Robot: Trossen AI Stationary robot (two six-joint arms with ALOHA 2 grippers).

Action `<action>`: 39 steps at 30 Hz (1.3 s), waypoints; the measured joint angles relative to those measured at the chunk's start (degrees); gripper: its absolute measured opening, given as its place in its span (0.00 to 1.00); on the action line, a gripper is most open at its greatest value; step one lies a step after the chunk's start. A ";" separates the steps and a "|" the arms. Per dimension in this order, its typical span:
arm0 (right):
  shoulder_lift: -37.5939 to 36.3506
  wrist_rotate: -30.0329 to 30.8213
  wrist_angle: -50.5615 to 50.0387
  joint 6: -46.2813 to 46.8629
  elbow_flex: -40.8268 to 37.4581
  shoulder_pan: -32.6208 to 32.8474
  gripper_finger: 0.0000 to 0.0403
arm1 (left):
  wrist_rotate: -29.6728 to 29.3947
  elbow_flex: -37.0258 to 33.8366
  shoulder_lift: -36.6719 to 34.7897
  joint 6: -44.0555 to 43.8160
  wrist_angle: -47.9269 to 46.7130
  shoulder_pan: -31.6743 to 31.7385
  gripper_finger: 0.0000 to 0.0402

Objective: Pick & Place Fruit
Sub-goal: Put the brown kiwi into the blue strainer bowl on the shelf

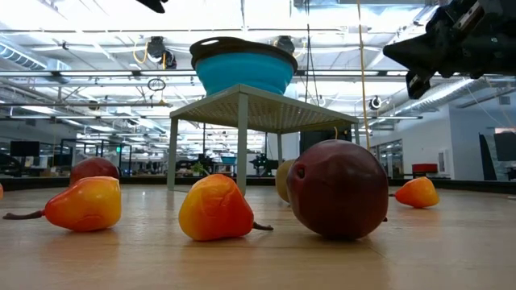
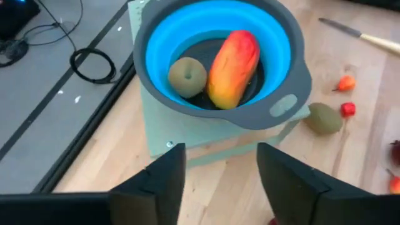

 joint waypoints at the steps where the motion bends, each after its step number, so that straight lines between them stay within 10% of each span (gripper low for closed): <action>1: 0.87 0.01 0.97 -0.52 0.00 0.26 0.00 | -0.02 -1.06 -0.94 -0.27 1.06 -0.30 0.45; 22: 18.03 0.48 -0.73 -8.92 13.80 8.38 0.00 | -1.51 -21.58 -16.69 -3.19 16.35 -6.86 0.02; 39: 36.03 3.58 -12.26 -21.74 34.14 16.82 0.00 | -5.34 -28.90 -24.79 -2.92 21.02 -15.38 0.01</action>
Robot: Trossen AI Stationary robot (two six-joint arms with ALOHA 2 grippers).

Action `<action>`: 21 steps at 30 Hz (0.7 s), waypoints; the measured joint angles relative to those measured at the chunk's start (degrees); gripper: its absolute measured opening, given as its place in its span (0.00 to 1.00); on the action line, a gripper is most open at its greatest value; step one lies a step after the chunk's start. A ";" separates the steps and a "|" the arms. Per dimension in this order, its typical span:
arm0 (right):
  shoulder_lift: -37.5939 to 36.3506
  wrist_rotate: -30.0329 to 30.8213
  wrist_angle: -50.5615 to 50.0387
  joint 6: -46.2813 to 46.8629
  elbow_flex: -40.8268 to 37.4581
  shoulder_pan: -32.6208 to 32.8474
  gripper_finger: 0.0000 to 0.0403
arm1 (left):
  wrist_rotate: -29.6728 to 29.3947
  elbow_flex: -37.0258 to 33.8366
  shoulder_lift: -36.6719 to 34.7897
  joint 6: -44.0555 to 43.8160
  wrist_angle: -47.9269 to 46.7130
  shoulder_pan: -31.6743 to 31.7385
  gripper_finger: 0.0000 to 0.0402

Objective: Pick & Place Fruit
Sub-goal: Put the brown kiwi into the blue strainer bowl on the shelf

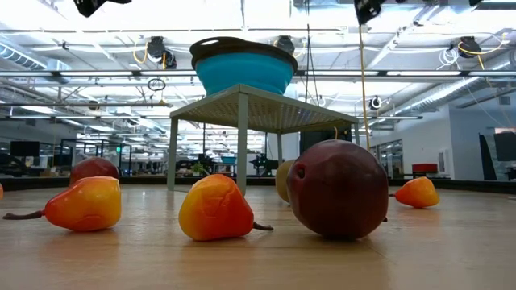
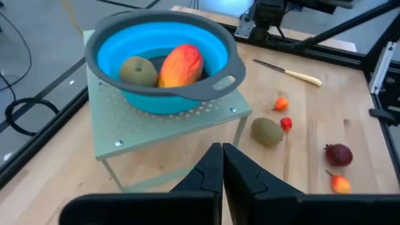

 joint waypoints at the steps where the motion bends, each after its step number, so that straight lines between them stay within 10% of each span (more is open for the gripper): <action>1: 0.94 0.05 -0.70 -0.91 0.96 0.44 0.00 | 0.00 -0.32 -0.35 0.04 0.18 -0.34 0.01; 21: 19.41 4.35 -21.89 -15.14 25.32 8.25 0.00 | 6.03 -11.70 -10.56 4.99 10.16 -3.89 0.01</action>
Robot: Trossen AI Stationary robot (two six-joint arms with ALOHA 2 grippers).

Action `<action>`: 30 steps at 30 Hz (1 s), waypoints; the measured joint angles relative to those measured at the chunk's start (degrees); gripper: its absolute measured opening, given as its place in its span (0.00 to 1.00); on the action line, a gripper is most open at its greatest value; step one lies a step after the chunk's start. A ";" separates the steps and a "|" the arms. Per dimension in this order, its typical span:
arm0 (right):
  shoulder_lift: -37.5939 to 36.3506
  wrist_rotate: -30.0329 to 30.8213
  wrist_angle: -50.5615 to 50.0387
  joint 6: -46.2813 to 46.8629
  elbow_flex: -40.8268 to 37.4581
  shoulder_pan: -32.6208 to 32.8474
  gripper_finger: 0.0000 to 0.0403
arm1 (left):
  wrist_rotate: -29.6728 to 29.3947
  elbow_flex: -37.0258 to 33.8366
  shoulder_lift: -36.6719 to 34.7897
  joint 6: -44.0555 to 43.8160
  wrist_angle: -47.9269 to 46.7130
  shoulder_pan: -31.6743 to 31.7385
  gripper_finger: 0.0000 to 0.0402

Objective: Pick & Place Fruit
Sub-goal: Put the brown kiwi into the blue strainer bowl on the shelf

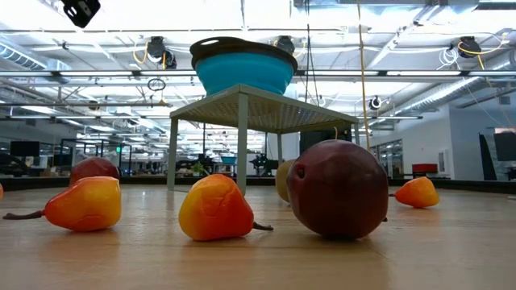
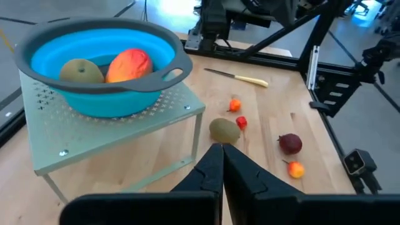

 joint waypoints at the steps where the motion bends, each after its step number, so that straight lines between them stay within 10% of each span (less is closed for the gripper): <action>1: 0.56 0.00 -0.04 -0.75 0.69 0.26 0.00 | 0.00 -0.41 -0.48 0.05 0.01 0.01 0.01; 30: 11.51 0.41 -15.30 -1.65 13.34 1.59 0.00 | 5.95 -1.68 -9.08 7.60 -1.84 0.03 0.01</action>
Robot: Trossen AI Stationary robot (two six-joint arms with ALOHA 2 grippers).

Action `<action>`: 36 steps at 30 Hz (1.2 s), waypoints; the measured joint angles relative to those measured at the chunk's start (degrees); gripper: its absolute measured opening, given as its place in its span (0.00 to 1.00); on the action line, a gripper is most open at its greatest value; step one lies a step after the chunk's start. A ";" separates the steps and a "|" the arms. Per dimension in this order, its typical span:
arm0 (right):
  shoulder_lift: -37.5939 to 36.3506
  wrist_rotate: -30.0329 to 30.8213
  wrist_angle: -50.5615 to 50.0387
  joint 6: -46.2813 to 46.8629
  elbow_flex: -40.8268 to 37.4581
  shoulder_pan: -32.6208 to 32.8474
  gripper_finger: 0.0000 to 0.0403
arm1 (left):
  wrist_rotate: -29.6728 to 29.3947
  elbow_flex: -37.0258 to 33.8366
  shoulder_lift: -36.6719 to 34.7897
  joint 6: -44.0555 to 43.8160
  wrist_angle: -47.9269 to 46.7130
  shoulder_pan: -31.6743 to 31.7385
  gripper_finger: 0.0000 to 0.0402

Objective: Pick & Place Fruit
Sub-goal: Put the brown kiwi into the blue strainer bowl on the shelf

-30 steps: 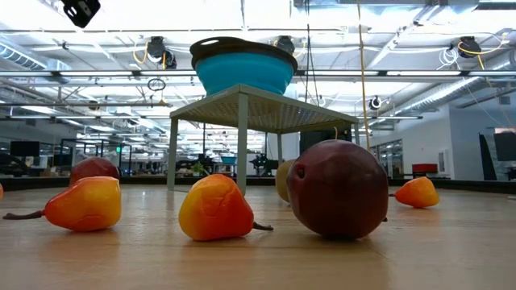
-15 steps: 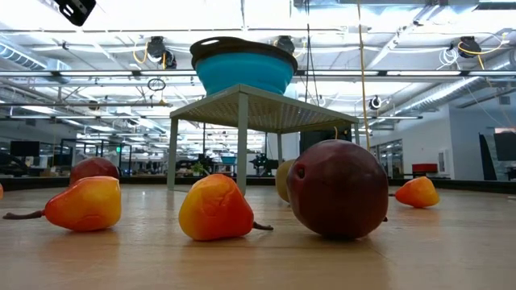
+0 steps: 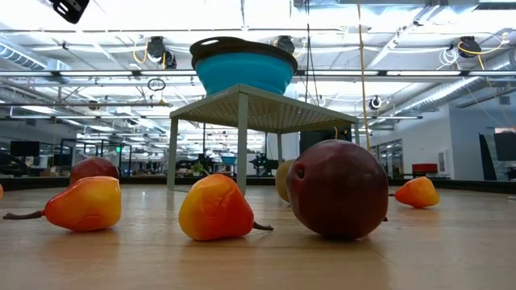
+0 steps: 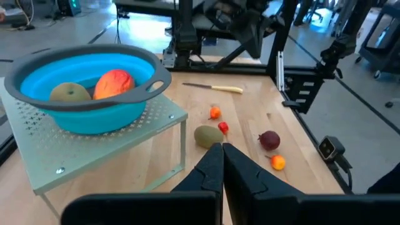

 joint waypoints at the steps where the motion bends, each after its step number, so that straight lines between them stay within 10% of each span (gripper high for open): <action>1: 0.35 -0.84 0.26 -0.02 0.16 0.00 0.00 | 0.02 -0.53 -0.05 0.20 0.60 0.00 0.00; 36: 9.60 -1.92 -6.12 -1.66 0.11 -2.01 0.00 | 3.98 -19.10 -15.52 -2.07 10.73 0.00 0.01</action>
